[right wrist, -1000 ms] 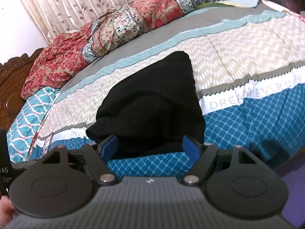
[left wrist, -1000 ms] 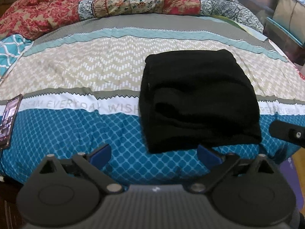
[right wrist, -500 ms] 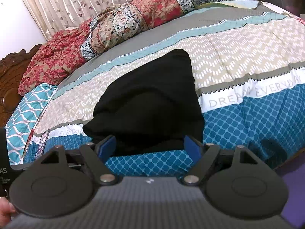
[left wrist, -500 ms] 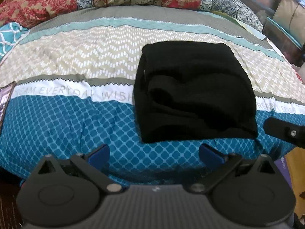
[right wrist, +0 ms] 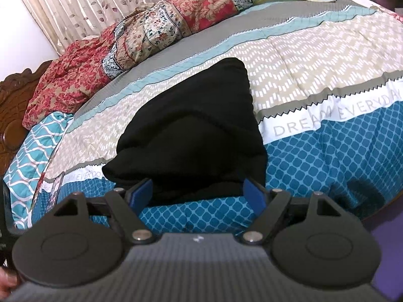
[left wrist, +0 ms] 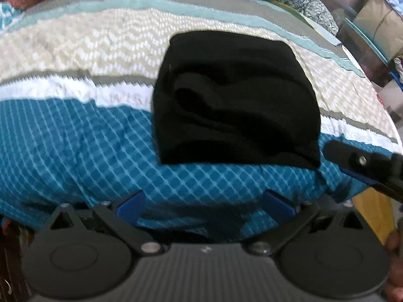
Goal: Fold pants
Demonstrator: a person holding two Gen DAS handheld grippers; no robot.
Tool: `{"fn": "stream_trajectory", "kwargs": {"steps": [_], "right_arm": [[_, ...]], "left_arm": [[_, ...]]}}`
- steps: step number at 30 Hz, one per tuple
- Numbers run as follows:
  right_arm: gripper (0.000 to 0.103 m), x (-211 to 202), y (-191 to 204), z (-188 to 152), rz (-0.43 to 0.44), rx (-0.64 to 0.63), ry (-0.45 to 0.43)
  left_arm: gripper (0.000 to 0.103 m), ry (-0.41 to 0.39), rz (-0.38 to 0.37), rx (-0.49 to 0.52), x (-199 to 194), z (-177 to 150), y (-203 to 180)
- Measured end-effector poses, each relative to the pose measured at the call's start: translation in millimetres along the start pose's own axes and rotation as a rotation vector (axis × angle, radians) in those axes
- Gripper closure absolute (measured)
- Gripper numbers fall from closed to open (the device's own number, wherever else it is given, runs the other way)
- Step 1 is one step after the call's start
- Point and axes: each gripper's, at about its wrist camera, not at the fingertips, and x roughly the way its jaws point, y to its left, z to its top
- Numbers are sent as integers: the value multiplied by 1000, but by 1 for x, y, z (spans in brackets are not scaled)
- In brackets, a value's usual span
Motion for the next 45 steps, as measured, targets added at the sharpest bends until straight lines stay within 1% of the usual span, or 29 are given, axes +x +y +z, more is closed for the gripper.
{"fn": "stream_trajectory", "kwargs": {"steps": [2, 3, 5, 6, 9, 10, 11, 14, 23, 28, 35, 40, 45], "right_arm": [[22, 1, -4, 1, 6, 7, 4], [22, 2, -5, 2, 9, 11, 6], [22, 3, -8, 3, 15, 19, 7], [22, 3, -9, 4, 18, 22, 7], [22, 5, -12, 5, 28, 32, 10], [22, 5, -13, 5, 30, 35, 11], [22, 6, -15, 6, 34, 38, 13], [22, 7, -18, 8, 41, 43, 17], [22, 8, -20, 14, 54, 5, 0], [22, 9, -29, 18, 47, 27, -14], [19, 3, -46, 33, 13, 64, -84], [17, 6, -54, 36, 11, 88, -81], [16, 8, -60, 40, 27, 106, -80]], "left_arm": [[0, 32, -11, -32, 4, -1, 3], [0, 45, -4, -43, 5, -1, 4], [1, 54, 6, -60, 6, -1, 6], [1, 57, -2, -63, 5, 0, 7], [2, 32, 16, -41, 1, 5, 7], [6, 14, 32, -26, -1, 8, 6], [7, -1, 45, -10, -3, 11, 6], [7, -33, 56, 4, -9, 19, 6], [6, -39, 102, 8, -4, 33, -2], [6, -44, 120, 0, -1, 43, 2], [0, -78, 148, 1, -2, 65, 13], [0, -83, 141, -11, 1, 75, 20], [0, -56, 99, -45, 7, 82, 30]]}}
